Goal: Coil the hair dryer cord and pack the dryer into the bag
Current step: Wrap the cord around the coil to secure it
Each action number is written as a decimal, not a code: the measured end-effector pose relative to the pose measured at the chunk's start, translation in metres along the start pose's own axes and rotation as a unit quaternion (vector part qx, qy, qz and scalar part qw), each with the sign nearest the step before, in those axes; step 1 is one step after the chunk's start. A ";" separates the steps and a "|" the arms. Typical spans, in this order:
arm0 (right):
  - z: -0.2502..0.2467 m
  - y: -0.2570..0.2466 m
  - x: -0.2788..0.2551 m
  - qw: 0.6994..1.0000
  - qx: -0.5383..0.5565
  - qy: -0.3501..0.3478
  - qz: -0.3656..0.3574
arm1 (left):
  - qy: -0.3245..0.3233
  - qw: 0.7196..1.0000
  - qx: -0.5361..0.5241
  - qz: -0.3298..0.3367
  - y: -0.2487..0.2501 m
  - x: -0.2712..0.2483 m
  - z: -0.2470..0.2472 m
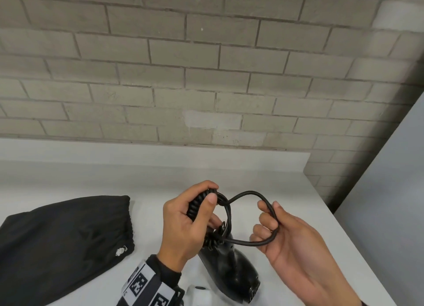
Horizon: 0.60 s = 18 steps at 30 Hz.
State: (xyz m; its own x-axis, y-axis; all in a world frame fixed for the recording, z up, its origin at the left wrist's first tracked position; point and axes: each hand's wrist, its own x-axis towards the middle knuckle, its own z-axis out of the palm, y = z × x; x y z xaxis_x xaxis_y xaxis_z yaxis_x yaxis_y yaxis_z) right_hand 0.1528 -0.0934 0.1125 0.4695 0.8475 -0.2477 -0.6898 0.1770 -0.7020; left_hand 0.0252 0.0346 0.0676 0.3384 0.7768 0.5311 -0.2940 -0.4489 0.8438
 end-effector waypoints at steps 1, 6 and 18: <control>-0.003 -0.001 0.003 1.000 -0.005 0.017 -0.001 | -0.002 1.000 0.008 0.005 0.001 0.000 0.001; -0.013 0.011 0.011 0.970 -0.174 0.104 -0.136 | 0.005 0.999 0.030 0.026 0.003 0.001 0.004; -0.013 0.050 -0.005 0.545 -0.713 -0.079 -0.434 | 0.006 0.998 0.039 0.045 0.004 0.000 0.005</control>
State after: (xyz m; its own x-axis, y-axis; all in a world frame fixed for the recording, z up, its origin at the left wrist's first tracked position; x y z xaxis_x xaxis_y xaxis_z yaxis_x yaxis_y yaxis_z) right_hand 0.1229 -0.0951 0.0701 0.1467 0.8063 0.5731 0.9369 0.0726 -0.3420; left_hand 0.0288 0.0307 0.0714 0.3036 0.7366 0.6043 -0.2530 -0.5492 0.7965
